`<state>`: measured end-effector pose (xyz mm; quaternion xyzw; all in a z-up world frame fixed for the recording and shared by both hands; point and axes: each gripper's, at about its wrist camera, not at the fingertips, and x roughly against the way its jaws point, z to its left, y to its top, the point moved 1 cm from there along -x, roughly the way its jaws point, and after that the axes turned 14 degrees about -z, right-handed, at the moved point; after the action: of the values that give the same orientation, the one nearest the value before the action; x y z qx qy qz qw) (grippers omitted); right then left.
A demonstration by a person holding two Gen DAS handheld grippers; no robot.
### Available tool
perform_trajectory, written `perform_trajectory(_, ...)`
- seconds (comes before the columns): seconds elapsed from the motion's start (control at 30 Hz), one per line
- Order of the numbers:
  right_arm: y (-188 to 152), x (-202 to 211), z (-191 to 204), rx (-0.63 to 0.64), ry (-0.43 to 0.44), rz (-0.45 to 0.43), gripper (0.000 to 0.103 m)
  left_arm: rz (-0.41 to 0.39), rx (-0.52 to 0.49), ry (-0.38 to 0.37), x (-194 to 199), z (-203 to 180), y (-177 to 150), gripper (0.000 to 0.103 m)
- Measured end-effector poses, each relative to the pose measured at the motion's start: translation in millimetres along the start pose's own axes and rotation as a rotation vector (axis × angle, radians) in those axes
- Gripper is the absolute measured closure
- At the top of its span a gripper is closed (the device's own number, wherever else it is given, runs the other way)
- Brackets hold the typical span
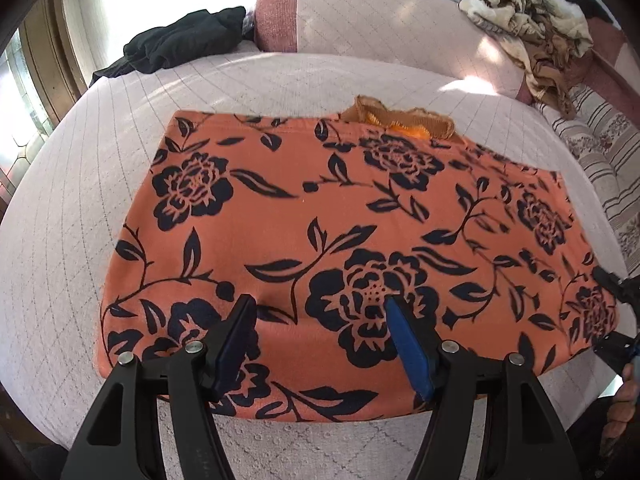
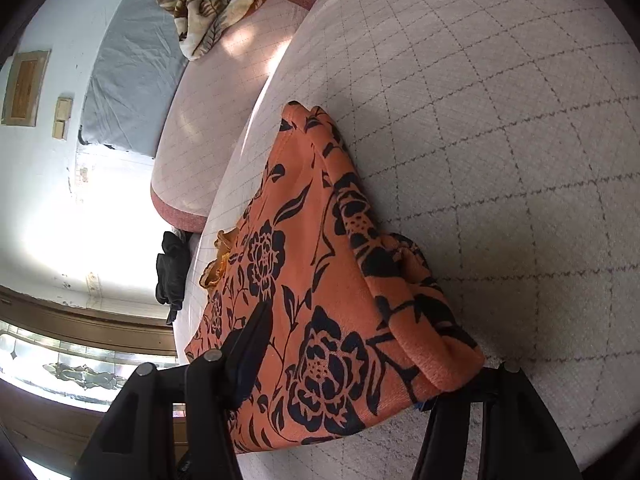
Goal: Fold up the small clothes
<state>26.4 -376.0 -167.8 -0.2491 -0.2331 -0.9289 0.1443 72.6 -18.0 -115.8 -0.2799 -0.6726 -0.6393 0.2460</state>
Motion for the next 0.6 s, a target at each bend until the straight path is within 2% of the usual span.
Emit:
perform_trajectory(0.03, -0.2, -1.4, 2.8, 0.025, -0.008, 0.006, 0.067, -0.024, -0.010, 0.011, 2.1, 0.2, 1.5, 0.034)
perform_trajectory(0.07, -0.4, -3.6, 5.7, 0.054, -0.020, 0.015, 0.076, -0.039, -0.036, 0.035, -2.4, -1.1, -0.8, 0.034)
perform_trajectory(0.13, -0.3, -7.3, 8.7, 0.105, -0.060, 0.016, 0.079, 0.066, -0.140, 0.069, -34.7, -9.0, -18.3, 0.032)
perform_trajectory(0.17, 0.3, -9.4, 8.9, 0.122, -0.083, 0.011, 0.079, 0.017, -0.188, 0.082, -31.9, -14.3, -18.5, 0.030)
perform_trajectory(0.2, 0.4, -11.4, 9.1, 0.122, -0.095, 0.013, 0.080, 0.017, -0.214, 0.074, -29.3, -17.8, -14.5, 0.032)
perform_trajectory(0.23, 0.4, -11.9, 12.5, 0.136, -0.111, 0.010, 0.080, 0.034, -0.196, 0.027, -25.9, -15.2, -9.5, 0.032)
perform_trajectory(0.27, 0.1, -11.8, 20.1, 0.171, -0.123, 0.005, 0.081, 0.038, -0.141, -0.023, -20.8, -6.5, -3.1, 0.032)
perform_trajectory(0.3, -0.6, -11.3, 30.2, 0.212, -0.133, 0.000, 0.086, 0.024, -0.084, -0.040, -13.1, 5.0, 3.5, 0.032)
perform_trajectory(0.37, -1.8, -6.4, 62.3, 0.304, -0.126, -0.024, 0.089, -0.050, 0.014, -0.031, 9.9, 36.5, 15.6, 0.032)
perform_trajectory(0.47, -18.5, 5.1, 141.0, 0.521, -0.071, -0.076, 0.091, -0.160, 0.185, 0.013, 46.4, 102.1, 22.5, 0.032)
perform_trajectory(0.53, -50.4, 8.2, 200.3, 0.694, -0.023, -0.098, 0.091, -0.215, 0.292, 0.082, 62.8, 149.8, 18.3, 0.032)
perform_trajectory(0.6, -97.1, 3.1, 249.3, 0.833, 0.043, -0.074, 0.091, -0.258, 0.375, 0.196, 70.6, 195.5, 8.8, 0.032)
